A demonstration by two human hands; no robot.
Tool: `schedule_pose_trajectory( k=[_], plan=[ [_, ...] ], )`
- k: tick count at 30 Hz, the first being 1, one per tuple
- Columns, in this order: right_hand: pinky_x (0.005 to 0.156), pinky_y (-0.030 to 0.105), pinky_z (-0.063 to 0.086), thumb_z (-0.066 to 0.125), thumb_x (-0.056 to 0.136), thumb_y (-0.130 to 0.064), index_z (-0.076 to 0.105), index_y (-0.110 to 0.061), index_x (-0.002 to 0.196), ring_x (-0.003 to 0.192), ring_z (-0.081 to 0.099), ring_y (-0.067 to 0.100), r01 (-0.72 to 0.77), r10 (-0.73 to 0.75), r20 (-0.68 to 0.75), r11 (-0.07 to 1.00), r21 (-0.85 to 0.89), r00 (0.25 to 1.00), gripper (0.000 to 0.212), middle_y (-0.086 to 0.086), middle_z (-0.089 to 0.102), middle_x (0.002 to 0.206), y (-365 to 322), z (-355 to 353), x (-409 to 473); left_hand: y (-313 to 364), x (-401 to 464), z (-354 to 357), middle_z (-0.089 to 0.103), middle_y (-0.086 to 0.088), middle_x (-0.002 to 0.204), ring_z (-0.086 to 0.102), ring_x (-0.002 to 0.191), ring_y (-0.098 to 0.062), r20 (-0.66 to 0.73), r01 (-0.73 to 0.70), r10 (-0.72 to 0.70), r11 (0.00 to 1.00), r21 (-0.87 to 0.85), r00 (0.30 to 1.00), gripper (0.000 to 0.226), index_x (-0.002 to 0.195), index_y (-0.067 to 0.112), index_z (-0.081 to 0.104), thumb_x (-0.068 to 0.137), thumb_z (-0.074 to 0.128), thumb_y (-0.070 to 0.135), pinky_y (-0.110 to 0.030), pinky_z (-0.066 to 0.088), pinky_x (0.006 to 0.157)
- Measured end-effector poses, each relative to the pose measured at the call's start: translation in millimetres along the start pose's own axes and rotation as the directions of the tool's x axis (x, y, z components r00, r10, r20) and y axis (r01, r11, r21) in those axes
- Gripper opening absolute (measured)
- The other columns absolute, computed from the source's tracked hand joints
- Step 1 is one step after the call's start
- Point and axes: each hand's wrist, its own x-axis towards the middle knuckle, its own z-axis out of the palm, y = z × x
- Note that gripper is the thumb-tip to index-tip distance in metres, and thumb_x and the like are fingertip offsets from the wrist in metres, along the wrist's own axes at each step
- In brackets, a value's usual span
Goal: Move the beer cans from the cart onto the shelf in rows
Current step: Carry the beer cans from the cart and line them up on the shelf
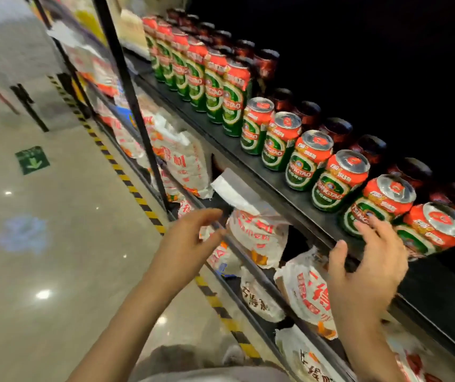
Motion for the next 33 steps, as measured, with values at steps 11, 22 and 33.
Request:
schedule_pose_trajectory(
  k=[11,22,33],
  plan=[
    [0.105,0.042,0.037,0.054,0.089,-0.024,0.055,-0.014,0.123,0.121,0.047,0.023,0.28,-0.542,0.581,0.831,0.482,0.607,0.036,0.002,0.054,0.129,-213.8,114.5,-110.0,-123.4,-183.3,-180.5,0.058,0.019,0.11,0.055,0.104,-0.001,-0.469,0.424,-0.381,0.906,-0.016,0.797,0.032,0.118,0.027,0.06,0.086,0.063,0.031,-0.027,0.047,0.088],
    [0.102,0.031,0.034,0.048,0.088,-0.038,0.058,-0.021,0.12,0.114,0.048,0.009,0.252,-0.907,0.37,0.316,0.915,-0.203,0.037,-0.006,0.056,0.121,-450.4,120.5,-349.6,-201.4,-475.8,-266.5,0.054,0.019,0.113,0.051,0.104,-0.001,-0.752,0.733,-0.659,0.527,-0.43,0.032,0.035,0.122,0.03,0.056,0.088,0.061,0.032,-0.018,0.038,0.083],
    [0.094,0.017,0.037,0.054,0.093,-0.034,0.053,-0.035,0.119,0.112,0.046,0.001,0.072,-0.634,0.081,0.041,0.997,-0.769,0.025,-0.024,0.048,0.118,-591.6,140.2,-517.7,-244.4,-589.2,-287.5,0.061,0.011,0.11,0.056,0.106,-0.005,-0.542,0.457,-0.645,0.317,-0.831,-0.539,0.032,0.119,0.026,0.059,0.087,0.064,0.024,-0.024,0.043,0.089]
  ],
)
